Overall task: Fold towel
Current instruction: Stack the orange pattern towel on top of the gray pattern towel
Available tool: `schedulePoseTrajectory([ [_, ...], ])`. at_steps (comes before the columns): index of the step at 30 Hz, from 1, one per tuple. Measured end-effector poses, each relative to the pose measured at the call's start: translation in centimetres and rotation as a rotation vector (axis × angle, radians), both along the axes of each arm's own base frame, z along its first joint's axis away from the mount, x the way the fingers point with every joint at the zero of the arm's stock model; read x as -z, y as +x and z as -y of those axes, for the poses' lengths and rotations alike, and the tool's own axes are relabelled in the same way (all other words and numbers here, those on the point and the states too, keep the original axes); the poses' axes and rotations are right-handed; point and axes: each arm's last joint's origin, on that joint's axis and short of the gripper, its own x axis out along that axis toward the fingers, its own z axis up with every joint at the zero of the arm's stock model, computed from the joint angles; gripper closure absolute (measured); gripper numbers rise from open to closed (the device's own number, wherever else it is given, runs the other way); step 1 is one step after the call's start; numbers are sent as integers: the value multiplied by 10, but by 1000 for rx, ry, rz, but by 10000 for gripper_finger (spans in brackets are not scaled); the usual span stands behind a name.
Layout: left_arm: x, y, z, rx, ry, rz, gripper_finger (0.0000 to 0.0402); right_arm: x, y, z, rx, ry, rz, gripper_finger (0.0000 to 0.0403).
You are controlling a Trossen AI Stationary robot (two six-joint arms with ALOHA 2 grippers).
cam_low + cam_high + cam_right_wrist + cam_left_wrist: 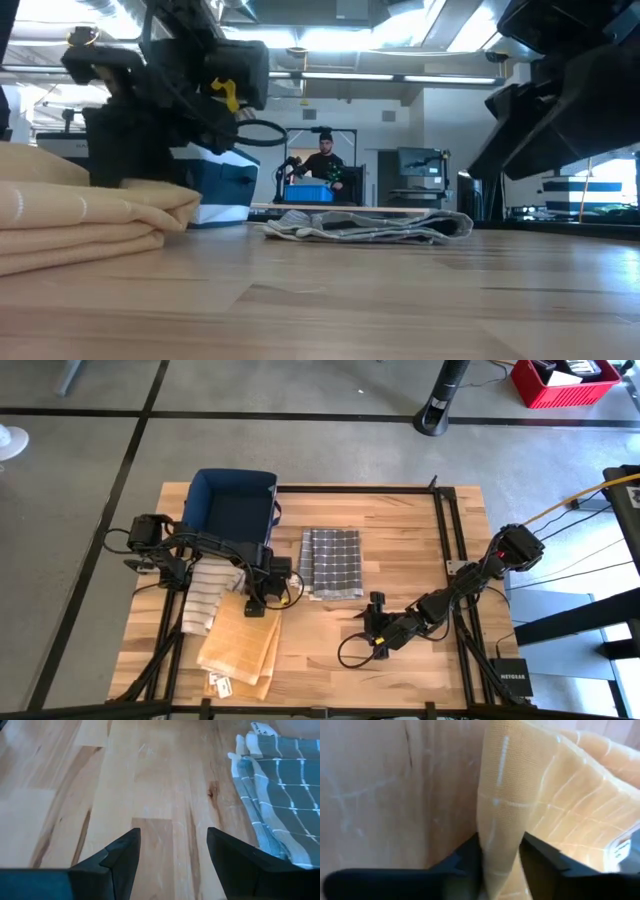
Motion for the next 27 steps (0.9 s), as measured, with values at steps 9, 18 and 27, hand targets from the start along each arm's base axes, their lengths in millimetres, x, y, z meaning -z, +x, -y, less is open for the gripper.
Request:
schedulePoseTrajectory([
  [9, -34, 19, 9, -67, -4, 43, 390, -4, 5, 1, 32, 8, 63, 171],
  [18, -63, 38, 26, -73, 107, 164, 395, -20, 32, 19, 137, 150, 279, 171],
  [27, -68, 40, 31, -67, 173, 190, 385, 2, 79, 43, 211, 447, 425, 139],
])
